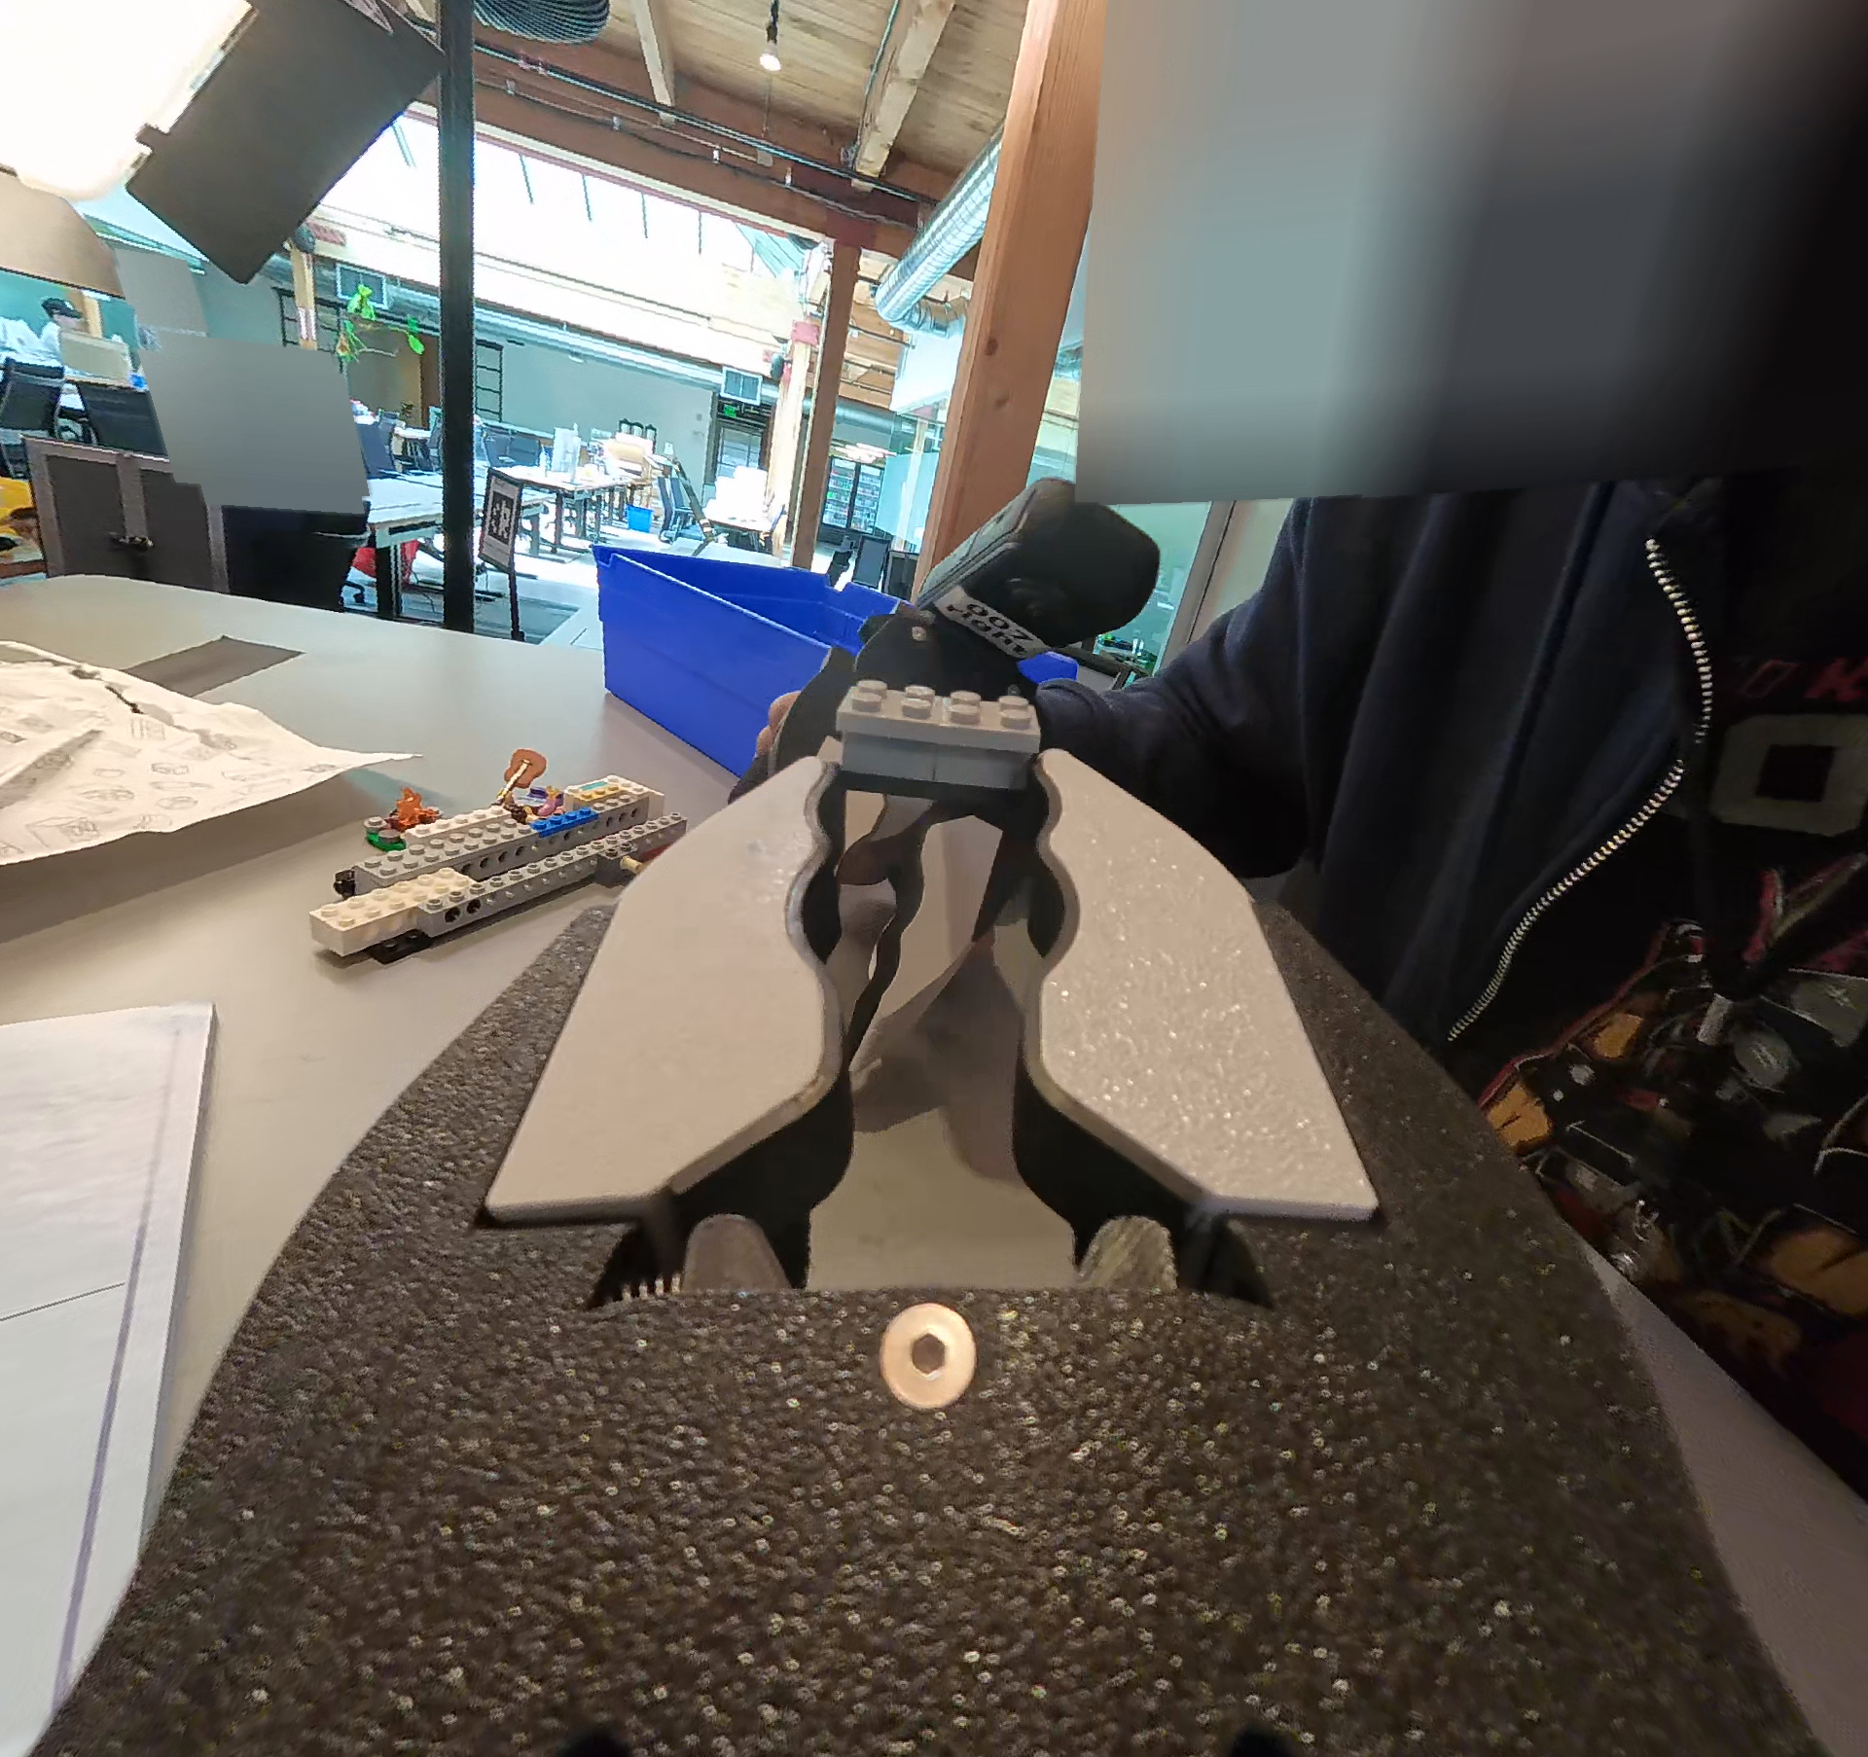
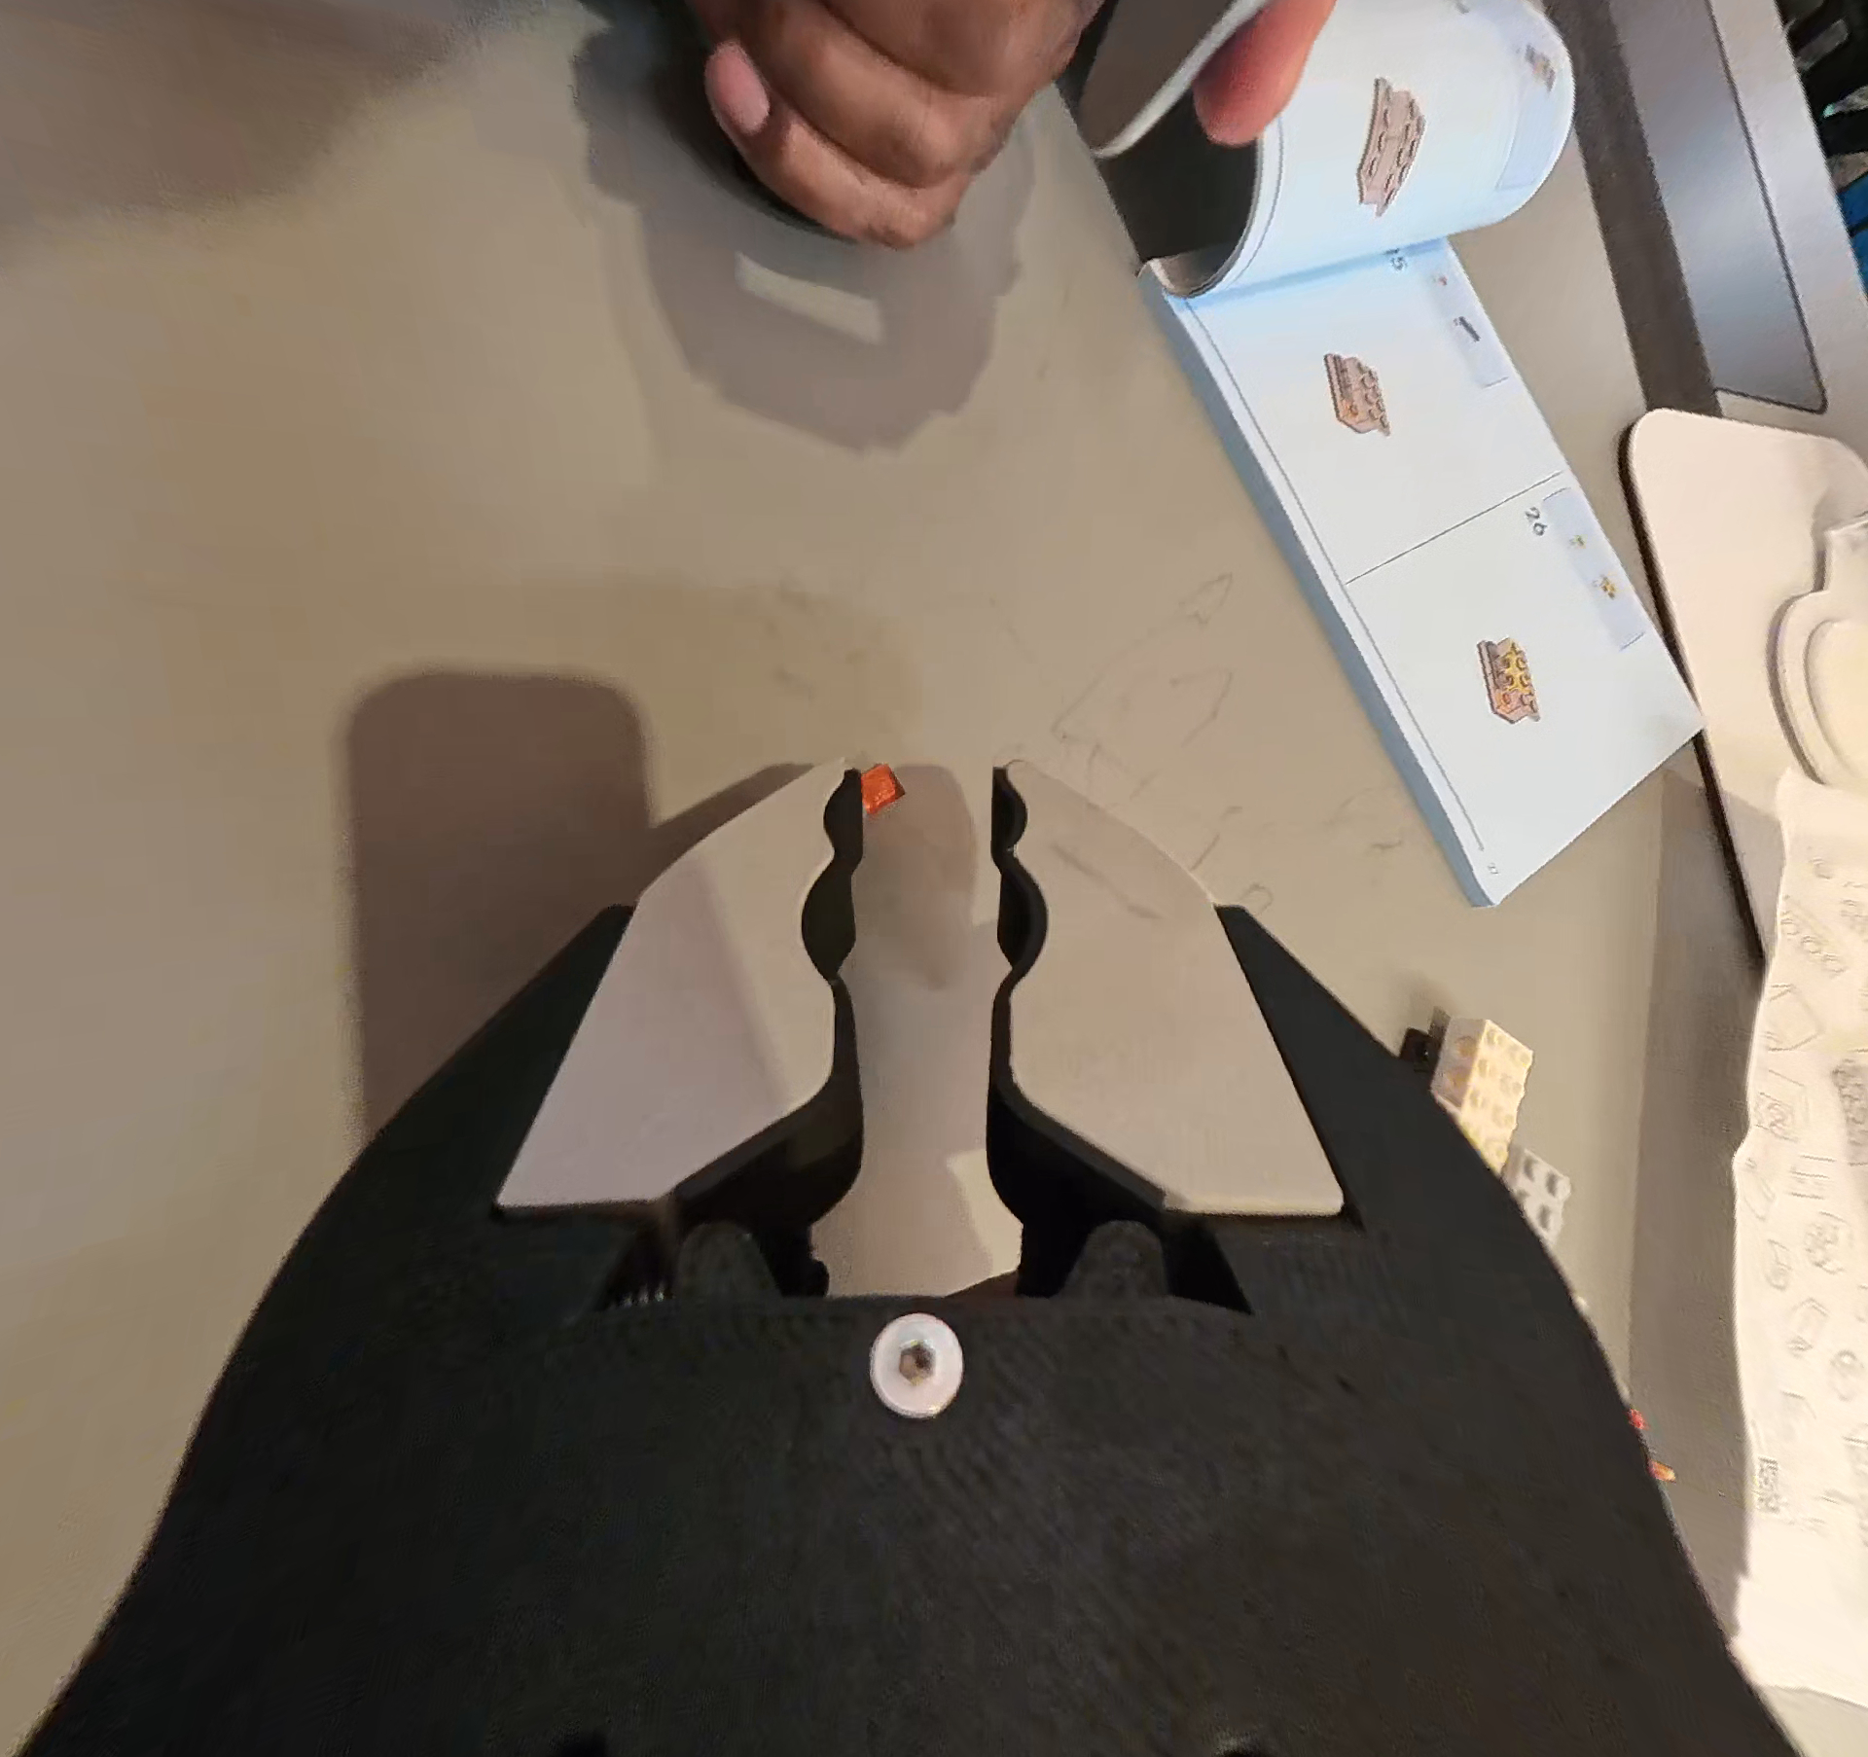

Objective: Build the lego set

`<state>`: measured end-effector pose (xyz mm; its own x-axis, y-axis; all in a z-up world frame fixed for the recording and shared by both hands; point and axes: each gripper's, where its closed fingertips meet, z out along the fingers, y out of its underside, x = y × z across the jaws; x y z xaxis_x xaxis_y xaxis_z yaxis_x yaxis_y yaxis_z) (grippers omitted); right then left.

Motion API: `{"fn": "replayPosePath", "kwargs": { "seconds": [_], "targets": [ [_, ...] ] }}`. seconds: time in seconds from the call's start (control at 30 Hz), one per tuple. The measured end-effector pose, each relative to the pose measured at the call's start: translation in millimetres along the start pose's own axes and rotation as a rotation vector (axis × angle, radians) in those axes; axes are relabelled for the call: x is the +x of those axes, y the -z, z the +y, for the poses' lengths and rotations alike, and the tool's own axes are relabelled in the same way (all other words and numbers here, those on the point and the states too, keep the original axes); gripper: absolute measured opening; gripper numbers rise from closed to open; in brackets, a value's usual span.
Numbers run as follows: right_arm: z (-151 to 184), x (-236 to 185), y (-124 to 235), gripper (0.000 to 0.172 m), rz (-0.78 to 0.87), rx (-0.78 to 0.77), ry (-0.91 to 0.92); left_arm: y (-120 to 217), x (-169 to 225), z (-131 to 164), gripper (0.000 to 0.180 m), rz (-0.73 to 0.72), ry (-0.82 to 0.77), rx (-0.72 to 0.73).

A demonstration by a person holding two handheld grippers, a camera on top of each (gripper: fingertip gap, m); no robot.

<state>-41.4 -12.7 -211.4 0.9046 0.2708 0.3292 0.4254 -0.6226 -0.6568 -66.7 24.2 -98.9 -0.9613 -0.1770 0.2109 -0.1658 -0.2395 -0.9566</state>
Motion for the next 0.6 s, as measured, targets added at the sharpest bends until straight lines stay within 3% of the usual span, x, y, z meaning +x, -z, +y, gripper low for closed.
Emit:
{"fn": "replayPosePath", "kwargs": {
  "seconds": [0.37, 0.6],
  "targets": [
    [12, 10, -13, 0.021, 0.084, -0.085, -0.009, -1, 2, 2, 0.034, 0.005, -0.003, -0.012],
    [4, -5, -10, 0.021, -0.027, -0.092, -0.204, -1, 4, 1, 0.034, 0.006, -0.01, -0.01]
  ]
}}
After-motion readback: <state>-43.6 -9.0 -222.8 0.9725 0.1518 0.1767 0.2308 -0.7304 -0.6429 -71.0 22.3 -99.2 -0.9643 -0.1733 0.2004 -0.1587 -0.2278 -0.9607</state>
